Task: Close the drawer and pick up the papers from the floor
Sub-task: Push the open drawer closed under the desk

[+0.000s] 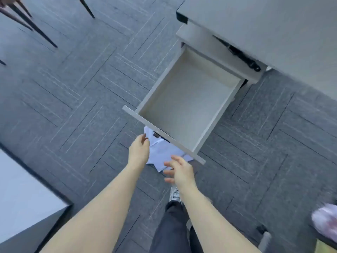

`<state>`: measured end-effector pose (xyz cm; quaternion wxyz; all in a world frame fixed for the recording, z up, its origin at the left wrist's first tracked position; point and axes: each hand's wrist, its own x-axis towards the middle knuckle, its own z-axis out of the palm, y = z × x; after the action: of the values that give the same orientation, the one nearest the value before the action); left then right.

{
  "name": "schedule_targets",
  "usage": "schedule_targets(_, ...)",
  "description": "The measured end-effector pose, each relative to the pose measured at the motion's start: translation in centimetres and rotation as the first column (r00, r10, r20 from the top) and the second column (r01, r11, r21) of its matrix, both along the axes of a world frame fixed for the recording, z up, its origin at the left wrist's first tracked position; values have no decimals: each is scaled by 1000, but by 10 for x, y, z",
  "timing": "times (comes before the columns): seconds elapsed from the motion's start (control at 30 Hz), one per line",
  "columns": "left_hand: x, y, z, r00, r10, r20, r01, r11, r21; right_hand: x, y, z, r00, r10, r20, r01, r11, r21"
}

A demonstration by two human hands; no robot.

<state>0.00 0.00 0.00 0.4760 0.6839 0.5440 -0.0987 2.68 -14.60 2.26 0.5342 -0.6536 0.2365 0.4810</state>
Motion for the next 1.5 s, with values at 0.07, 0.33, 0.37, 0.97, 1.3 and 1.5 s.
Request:
schedule_targets(0.07,4,1,-16,1000,9,-8,-10,998,-69,2,2,-13,968,-180,-176,188,982,29)
schedule_targets(0.33,30,-12,-37,1000,-8,17,7,996,90,37,-5,-29,800,-514,-309,546,837,24)
schedule_targets(0.37,35,-13,-39,999,-20,30,17,995,102,42,-5,-31,804,-514,-298,545,838,28)
schedule_targets(0.97,252,-11,-56,926,-357,-126,374,813,446,257,-18,-40,911,-389,-135,406,903,141)
schedule_targets(1.3,333,-12,-59,896,-398,-198,438,711,551,335,-21,-44,941,-326,-88,337,927,163)
schedule_targets(1.5,342,-12,-65,846,-466,-259,520,619,589,346,-24,-49,951,-303,-64,310,934,178)
